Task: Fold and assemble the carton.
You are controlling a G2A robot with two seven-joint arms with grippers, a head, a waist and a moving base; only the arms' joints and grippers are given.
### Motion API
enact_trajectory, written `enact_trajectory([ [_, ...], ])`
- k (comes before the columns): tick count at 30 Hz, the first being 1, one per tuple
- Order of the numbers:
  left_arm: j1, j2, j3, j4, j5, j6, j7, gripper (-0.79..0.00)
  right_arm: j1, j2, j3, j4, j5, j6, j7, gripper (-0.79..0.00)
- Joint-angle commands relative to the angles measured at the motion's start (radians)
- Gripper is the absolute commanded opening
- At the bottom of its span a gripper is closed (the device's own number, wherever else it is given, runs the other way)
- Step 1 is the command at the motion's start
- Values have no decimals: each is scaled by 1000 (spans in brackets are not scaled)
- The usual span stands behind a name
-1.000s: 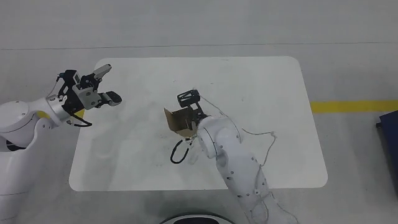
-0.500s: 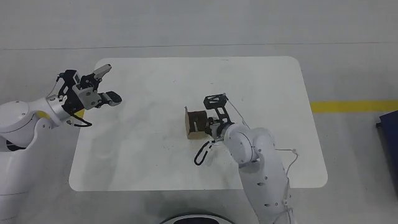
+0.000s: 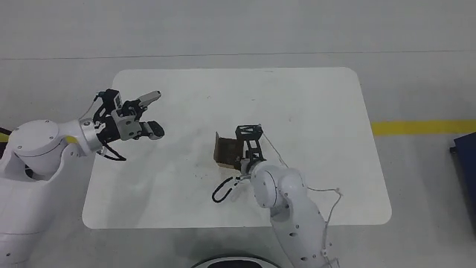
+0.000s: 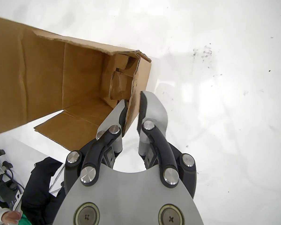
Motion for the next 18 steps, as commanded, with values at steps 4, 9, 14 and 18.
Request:
enact_trajectory([
  [4, -5, -2, 3, 14, -29, 6, -1, 0, -65, 12, 49, -130, 50, -63, -36, 0],
  [9, -5, -2, 3, 14, -29, 6, -1, 0, -122, 23, 75, -253, 94, -138, -112, -203],
  [14, -5, -2, 3, 14, -29, 6, -1, 0, -118, 34, 102, -286, 205, -270, -137, -563],
  [18, -5, -2, 3, 14, -29, 6, -1, 0, -116, 37, 112, -290, 227, -301, -136, -785],
])
